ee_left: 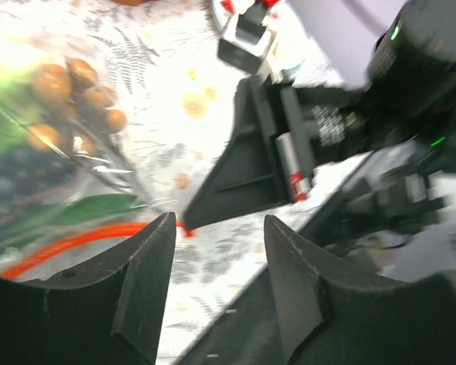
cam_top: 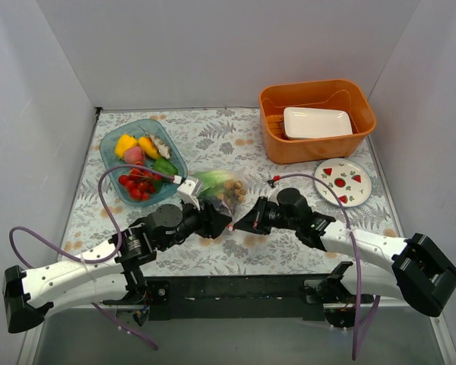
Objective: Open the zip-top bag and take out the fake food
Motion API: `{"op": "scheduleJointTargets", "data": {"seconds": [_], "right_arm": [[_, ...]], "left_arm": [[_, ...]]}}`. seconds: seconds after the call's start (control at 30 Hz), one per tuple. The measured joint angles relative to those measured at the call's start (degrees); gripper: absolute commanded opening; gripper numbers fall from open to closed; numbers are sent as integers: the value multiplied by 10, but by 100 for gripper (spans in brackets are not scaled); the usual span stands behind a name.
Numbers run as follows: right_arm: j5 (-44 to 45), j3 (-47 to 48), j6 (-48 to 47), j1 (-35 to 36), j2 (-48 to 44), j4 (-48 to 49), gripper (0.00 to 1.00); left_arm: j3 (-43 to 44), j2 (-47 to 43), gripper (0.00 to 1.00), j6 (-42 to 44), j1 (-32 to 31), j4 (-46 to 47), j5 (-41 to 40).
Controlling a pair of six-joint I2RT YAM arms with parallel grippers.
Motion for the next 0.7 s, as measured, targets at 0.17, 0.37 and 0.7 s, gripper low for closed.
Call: {"op": "scheduleJointTargets", "data": {"seconds": [0.17, 0.37, 0.7], "right_arm": [[10, 19, -13, -29, -14, -101, 1], [10, 86, -17, -53, -4, -217, 1], [-1, 232, 18, -54, 56, -332, 1]], "left_arm": [[-25, 5, 45, 150, -26, 40, -37], [-82, 36, 43, 271, -77, 147, -104], [-170, 96, 43, 418, -156, 355, -235]]}}
